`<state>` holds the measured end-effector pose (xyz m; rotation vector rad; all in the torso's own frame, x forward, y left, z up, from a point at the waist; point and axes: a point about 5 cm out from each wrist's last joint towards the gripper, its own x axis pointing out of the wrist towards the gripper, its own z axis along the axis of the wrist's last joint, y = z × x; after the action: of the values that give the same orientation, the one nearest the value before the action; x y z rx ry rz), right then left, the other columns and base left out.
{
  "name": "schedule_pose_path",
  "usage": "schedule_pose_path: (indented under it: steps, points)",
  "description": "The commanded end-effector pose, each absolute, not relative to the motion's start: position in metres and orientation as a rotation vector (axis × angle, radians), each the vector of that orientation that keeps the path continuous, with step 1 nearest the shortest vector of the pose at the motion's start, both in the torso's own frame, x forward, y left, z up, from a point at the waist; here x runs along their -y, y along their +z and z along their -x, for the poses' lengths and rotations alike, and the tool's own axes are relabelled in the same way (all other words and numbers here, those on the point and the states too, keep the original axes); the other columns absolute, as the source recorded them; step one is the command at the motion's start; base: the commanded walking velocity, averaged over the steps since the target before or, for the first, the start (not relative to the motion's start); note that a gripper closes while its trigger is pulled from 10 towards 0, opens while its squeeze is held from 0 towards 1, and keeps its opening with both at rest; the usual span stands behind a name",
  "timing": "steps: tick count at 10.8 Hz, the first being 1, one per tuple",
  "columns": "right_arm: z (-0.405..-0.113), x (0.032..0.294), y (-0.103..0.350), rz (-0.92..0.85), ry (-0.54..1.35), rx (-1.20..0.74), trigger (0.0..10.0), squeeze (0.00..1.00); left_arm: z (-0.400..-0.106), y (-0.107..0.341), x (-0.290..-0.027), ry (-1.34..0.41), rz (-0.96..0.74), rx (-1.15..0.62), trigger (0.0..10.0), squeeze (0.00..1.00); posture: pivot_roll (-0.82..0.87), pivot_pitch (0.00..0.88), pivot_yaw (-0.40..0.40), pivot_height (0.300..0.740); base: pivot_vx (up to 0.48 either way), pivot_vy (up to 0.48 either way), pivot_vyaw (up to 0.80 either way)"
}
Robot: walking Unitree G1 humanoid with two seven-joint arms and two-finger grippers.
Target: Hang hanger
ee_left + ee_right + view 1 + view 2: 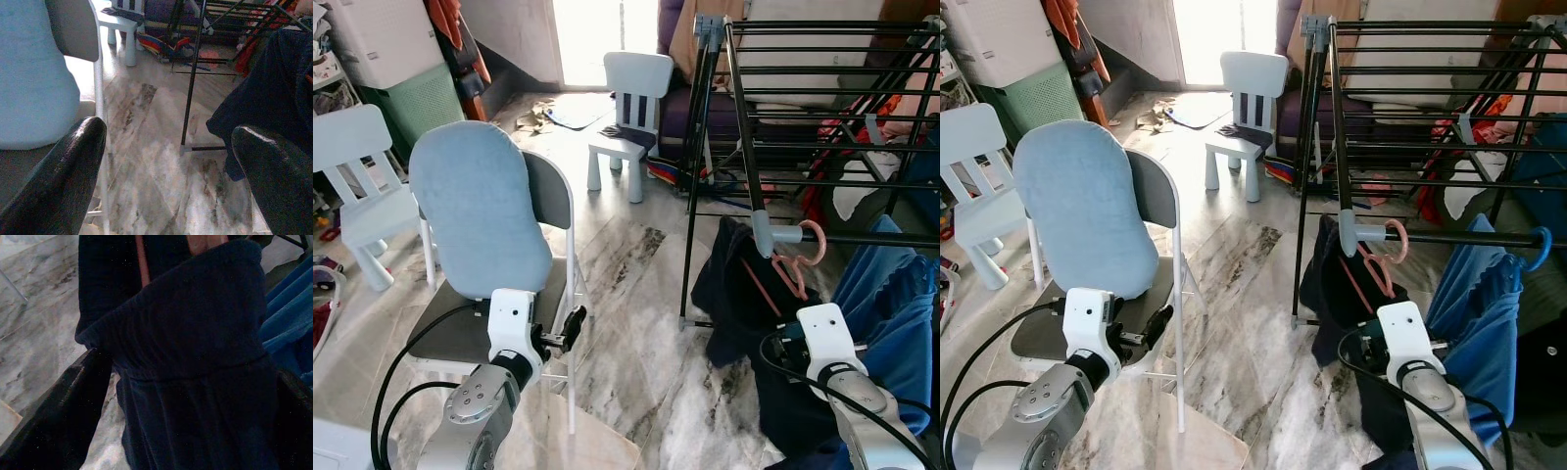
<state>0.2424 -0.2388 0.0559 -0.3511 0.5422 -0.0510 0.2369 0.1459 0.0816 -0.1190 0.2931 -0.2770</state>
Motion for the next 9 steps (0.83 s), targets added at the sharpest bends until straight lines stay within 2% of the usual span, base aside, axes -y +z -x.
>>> schedule_pose_path:
  steps: [1, 3, 4, 5, 9]
  points:
    - [-0.244, 0.24, 0.059, 0.349, -0.055, -0.53, 10.0, 0.0, -0.237, 0.081, -0.146, -0.285, 0.105, -0.303, 10.0, 0.0, -0.23, 0.0, 0.043, 0.74, 0.0, 0.0, 0.0]
    - [-0.257, 0.25, 0.051, 0.354, -0.06, -0.54, 10.0, 0.0, -0.237, 0.081, -0.144, -0.3, 0.103, -0.301, 10.0, 0.0, -0.22, 0.0, 0.047, 0.74, 0.0, 0.0, 0.0]
    - [-0.262, 0.252, 0.051, 0.336, -0.042, -0.54, 4.0, 0.0, -0.238, 0.081, -0.143, -0.305, 0.099, -0.302, 10.0, 0.0, -0.22, 0.0, 0.047, 0.74, 0.0, 0.0, 0.0]
    - [-0.266, 0.253, 0.052, 0.316, -0.035, -0.531, 0.0, 0.0, -0.238, 0.081, -0.144, -0.306, 0.093, -0.301, 10.0, 0.0, -0.21, 0.0, 0.044, 0.74, 0.0, 0.0, 0.0]
    - [-0.265, 0.253, 0.049, 0.287, 0.008, -0.527, 0.0, 0.0, -0.236, 0.079, -0.146, -0.308, 0.073, -0.315, 10.0, 0.0, -0.21, 0.0, 0.05, 0.74, 0.0, 0.0, 0.0]
